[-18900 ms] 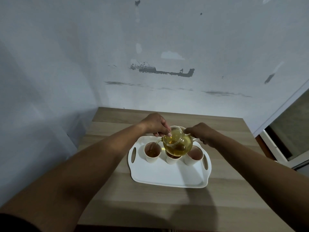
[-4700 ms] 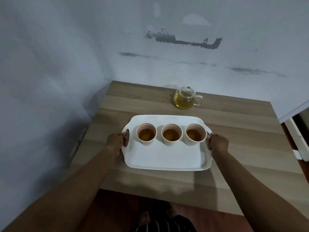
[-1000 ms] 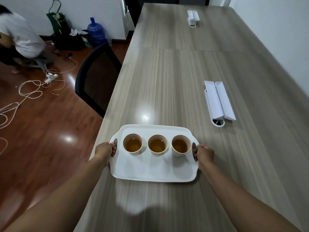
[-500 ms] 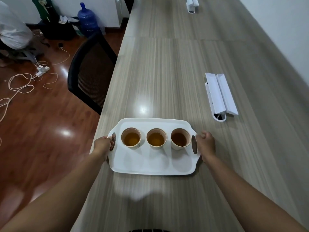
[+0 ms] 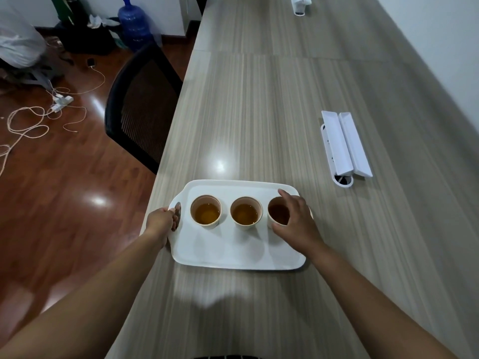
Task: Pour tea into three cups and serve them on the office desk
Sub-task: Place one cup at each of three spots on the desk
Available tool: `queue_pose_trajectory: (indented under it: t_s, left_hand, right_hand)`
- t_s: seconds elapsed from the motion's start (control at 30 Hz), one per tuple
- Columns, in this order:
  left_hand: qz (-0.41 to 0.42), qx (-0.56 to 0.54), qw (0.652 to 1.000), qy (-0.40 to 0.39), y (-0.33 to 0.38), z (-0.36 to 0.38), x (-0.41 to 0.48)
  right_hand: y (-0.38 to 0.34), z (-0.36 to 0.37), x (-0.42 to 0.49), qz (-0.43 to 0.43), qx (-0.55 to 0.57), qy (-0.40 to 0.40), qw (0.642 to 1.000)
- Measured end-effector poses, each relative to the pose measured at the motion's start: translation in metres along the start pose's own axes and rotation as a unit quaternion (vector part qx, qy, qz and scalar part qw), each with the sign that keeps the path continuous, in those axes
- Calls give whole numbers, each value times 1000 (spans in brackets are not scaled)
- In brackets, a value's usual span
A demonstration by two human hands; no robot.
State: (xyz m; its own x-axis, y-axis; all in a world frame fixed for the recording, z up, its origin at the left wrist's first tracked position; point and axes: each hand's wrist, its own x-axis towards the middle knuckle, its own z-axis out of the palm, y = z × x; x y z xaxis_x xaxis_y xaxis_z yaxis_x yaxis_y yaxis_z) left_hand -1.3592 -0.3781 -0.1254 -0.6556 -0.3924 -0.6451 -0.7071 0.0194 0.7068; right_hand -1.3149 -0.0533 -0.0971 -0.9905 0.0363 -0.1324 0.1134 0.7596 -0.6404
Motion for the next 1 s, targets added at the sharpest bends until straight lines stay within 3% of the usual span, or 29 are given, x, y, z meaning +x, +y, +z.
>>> queue_pose_trajectory:
  t_s: [0.53,1.0]
  left_hand:
    - [-7,-19,1000,8,1,1,0]
    - [-8,-11,1000,2,-1,0,3]
  right_hand:
    - [-40,-19,112,-19,10,63,998]
    - [-42,9,157,25,-9,39,999]
